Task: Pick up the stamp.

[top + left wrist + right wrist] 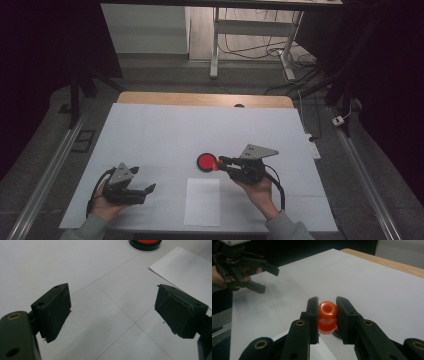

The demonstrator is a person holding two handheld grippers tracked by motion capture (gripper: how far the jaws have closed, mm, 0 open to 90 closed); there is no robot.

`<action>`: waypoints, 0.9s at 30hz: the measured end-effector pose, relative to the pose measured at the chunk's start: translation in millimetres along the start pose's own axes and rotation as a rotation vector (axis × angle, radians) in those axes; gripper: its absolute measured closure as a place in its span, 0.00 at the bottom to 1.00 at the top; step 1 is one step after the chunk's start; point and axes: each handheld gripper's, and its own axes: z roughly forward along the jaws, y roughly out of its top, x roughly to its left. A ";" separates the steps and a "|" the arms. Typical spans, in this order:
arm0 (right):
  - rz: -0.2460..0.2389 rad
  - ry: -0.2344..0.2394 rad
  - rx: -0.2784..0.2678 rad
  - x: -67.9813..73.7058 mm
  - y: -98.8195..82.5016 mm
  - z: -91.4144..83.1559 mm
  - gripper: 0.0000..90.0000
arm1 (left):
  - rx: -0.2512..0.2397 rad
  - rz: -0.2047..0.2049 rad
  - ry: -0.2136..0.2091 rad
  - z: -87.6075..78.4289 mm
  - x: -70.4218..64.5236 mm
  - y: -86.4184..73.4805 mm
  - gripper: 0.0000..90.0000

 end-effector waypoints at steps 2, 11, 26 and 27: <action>-0.002 0.010 0.007 2.3 -0.6 2.5 0.80 | 0.000 0.000 0.000 0.0 0.0 0.0 0.15; -0.006 0.025 0.011 7.7 -1.8 7.9 0.80 | 0.001 -0.002 0.001 0.3 0.6 -0.2 0.15; -0.002 0.016 -0.002 7.0 -1.8 6.3 0.80 | 0.003 -0.003 -0.001 1.1 0.6 -0.1 0.15; -0.003 0.015 0.001 6.7 -1.8 6.0 0.80 | 0.003 -0.003 -0.001 1.1 0.6 -0.1 0.15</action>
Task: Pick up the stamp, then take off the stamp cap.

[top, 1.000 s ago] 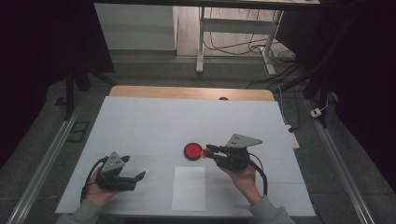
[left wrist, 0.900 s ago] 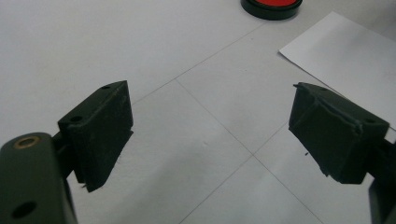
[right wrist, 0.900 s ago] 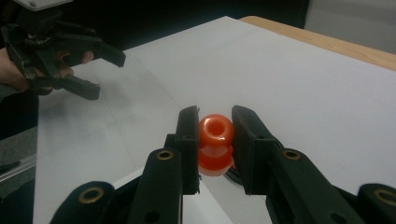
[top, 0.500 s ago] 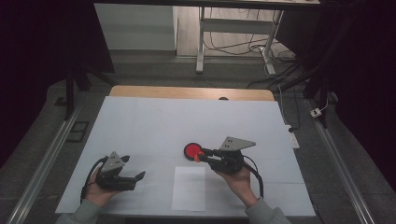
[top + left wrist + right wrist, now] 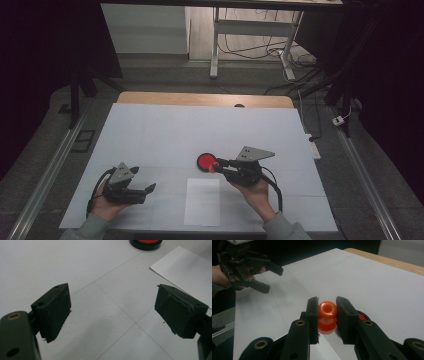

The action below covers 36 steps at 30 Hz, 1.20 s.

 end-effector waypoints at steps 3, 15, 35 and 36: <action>0.000 -0.001 0.000 -0.3 0.0 -0.2 0.80 | -0.003 0.000 0.000 -0.5 -0.1 0.1 0.15; -0.001 -0.008 -0.003 -0.1 0.0 -0.6 0.80 | -0.055 0.015 -0.052 0.6 -11.0 21.6 0.16; -0.007 -0.016 0.001 -0.2 -0.4 -0.3 0.80 | -0.068 0.083 -0.115 16.3 -31.5 53.4 0.21; -0.007 -0.015 0.001 -0.2 -0.3 -0.4 0.80 | -0.067 0.086 -0.121 17.0 -32.3 54.8 0.22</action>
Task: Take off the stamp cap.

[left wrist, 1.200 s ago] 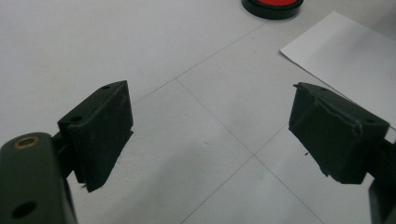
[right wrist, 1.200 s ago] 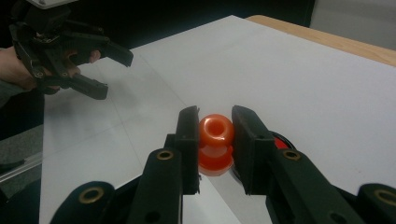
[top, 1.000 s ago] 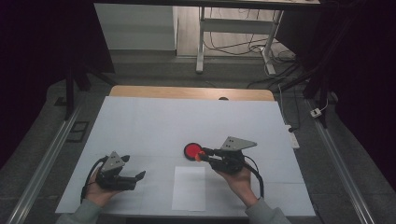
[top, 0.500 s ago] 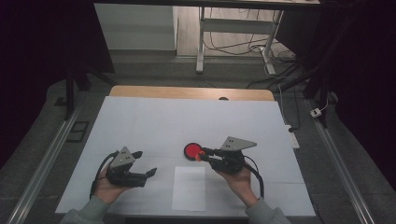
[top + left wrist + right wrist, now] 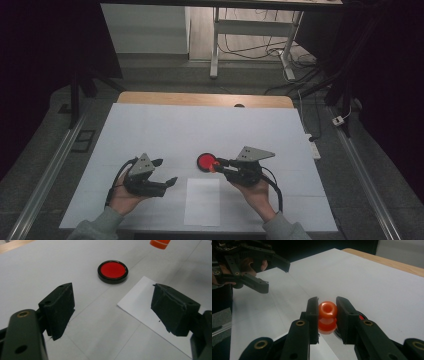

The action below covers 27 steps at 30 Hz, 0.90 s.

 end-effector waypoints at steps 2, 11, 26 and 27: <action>-0.001 -0.001 -0.001 0.2 0.1 0.0 0.80 | 0.005 0.015 -0.014 3.6 -2.2 4.2 0.23; -0.002 -0.004 -0.003 -0.2 0.0 0.1 0.80 | 0.021 0.050 -0.044 15.1 -9.4 15.7 0.24; -0.008 0.000 0.000 1.5 -1.0 3.1 0.80 | 0.055 0.099 -0.112 43.6 -26.3 36.6 0.24; -0.009 0.001 0.001 1.5 -1.1 3.4 0.80 | 0.056 0.100 -0.117 45.0 -27.0 37.7 0.24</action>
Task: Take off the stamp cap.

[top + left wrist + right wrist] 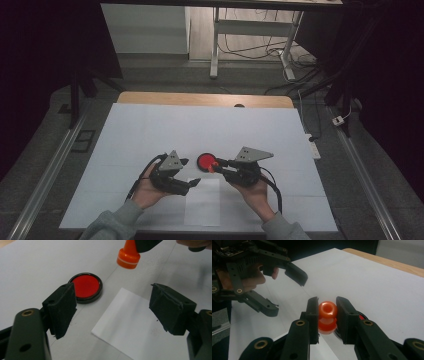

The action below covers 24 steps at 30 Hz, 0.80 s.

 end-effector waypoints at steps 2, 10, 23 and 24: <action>0.000 0.000 0.000 0.3 -0.1 0.4 0.80 | -0.001 0.000 -0.012 4.0 -1.2 3.2 0.25; 0.000 0.001 -0.002 0.8 -0.1 0.2 0.80 | 0.009 0.009 -0.026 12.5 -3.8 8.5 0.25; -0.004 0.000 -0.010 1.6 0.2 -0.1 0.80 | 0.017 0.014 -0.045 25.8 -6.3 17.8 0.27; -0.004 0.000 -0.010 1.6 0.2 -0.1 0.80 | 0.017 0.014 -0.046 26.6 -6.4 18.1 0.27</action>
